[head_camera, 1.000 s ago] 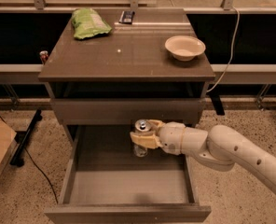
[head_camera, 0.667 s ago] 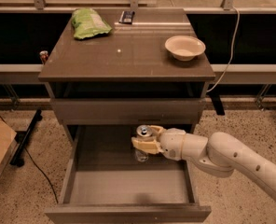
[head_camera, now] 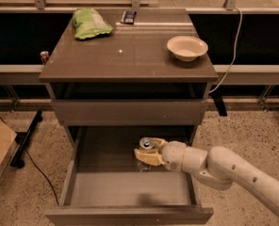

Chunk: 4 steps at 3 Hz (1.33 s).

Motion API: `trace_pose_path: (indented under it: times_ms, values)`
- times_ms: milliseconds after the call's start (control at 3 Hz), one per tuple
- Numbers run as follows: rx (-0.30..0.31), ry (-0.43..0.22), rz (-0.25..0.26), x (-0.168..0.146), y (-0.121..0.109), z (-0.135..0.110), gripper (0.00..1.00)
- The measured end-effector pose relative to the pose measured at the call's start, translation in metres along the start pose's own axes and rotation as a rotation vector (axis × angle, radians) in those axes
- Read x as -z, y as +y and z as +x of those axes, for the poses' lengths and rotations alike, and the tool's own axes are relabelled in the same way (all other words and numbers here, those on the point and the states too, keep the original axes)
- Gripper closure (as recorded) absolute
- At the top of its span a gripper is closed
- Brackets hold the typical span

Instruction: Place redbull can into middle drawer

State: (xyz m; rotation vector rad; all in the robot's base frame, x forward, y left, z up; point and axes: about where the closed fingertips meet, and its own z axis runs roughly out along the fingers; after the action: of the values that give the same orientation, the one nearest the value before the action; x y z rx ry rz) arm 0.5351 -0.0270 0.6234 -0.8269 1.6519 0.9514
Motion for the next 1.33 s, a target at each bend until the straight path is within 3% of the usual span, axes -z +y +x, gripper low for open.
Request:
trace_pose_path:
  times_ms: [333,667,1000,1333]
  values:
    - [-0.001,0.002,0.007,-0.001,-0.008,0.019,1.00]
    - [-0.038,0.028,0.065,0.009,-0.018,0.044,1.00]
    - [-0.042,0.032,0.076,0.010,-0.021,0.047,1.00]
    - [-0.007,0.045,0.078,0.006,-0.021,0.055,1.00]
